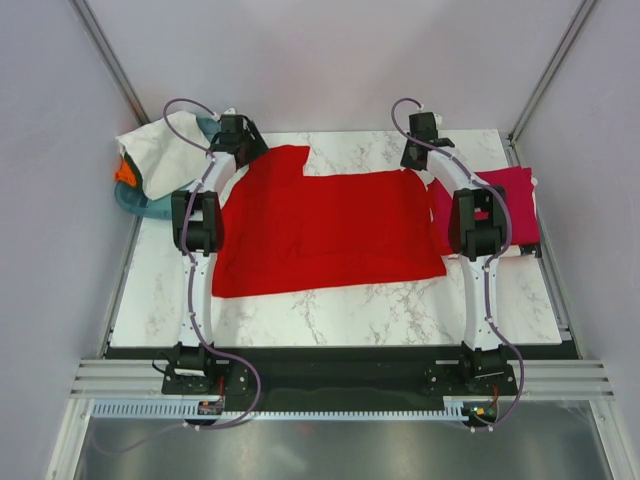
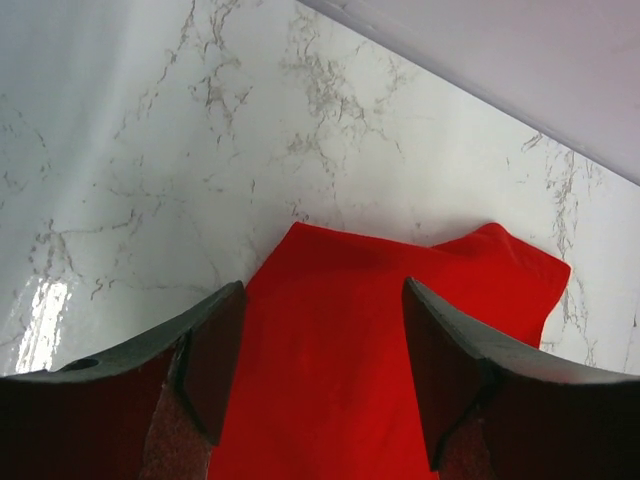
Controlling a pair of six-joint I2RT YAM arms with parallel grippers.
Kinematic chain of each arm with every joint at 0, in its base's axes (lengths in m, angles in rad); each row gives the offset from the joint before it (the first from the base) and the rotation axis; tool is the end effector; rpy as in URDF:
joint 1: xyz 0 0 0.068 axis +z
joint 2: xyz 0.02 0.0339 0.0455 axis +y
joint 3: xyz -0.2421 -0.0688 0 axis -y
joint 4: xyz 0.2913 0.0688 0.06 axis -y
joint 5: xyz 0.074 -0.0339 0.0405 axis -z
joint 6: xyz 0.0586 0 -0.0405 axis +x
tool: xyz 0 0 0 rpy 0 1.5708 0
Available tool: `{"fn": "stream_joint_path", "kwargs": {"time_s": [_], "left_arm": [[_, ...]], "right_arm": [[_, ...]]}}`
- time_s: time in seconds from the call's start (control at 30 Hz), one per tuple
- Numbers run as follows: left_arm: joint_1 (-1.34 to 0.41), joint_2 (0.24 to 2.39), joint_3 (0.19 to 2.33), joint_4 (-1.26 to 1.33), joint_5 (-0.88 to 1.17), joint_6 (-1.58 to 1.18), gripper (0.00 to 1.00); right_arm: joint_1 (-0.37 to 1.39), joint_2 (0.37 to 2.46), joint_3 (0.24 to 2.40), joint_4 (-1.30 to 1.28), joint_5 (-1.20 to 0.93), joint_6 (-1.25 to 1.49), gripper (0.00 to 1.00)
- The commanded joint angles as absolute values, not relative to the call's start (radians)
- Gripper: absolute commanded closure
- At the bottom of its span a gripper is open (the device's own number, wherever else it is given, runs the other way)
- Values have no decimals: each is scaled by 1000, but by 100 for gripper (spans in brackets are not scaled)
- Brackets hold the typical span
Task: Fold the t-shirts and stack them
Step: Fold the tshirt
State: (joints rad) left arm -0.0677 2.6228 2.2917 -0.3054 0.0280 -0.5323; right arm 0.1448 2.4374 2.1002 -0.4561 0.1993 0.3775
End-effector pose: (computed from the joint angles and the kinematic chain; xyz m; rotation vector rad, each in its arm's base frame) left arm 0.6303 -0.0444 0.1168 -0.4983 2.1748 -0.3624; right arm 0.5869 0.0739 0.1368 0.3672 2.3154 0.0215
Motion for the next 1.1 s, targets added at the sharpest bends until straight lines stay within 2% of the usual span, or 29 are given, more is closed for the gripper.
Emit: {"fn": "stream_joint_path", "kwargs": {"time_s": [0.0, 0.1, 0.13, 0.17, 0.27, 0.3, 0.33, 0.5, 0.8, 1.07], "left_arm": [[-67, 2617, 2309, -347, 37, -534, 29], [-78, 2637, 2327, -344, 95, -541, 40], [-80, 2645, 2339, -342, 113, -543, 49], [-83, 2648, 2344, -338, 123, -543, 52], [-86, 2654, 2341, -289, 152, -558, 76], [-84, 2654, 2341, -270, 152, -560, 92], [-83, 2652, 2342, -267, 149, -561, 98], [-69, 2606, 2335, -239, 155, -558, 98], [-66, 2448, 2195, -130, 172, -506, 98], [-67, 2252, 1998, -106, 201, -482, 98]], "right_arm": [[144, 2365, 2083, -443, 199, 374, 98], [146, 2365, 2082, -442, 198, 376, 99], [146, 2367, 2082, -440, 193, 376, 99], [146, 2367, 2082, -442, 193, 376, 99], [146, 2364, 2080, -443, 187, 377, 99], [144, 2356, 2076, -443, 186, 376, 99], [146, 2353, 2072, -443, 184, 374, 99], [144, 2333, 2065, -440, 175, 376, 100], [144, 2281, 2034, -443, 150, 388, 100], [144, 2227, 1970, -445, 155, 452, 100]]}}
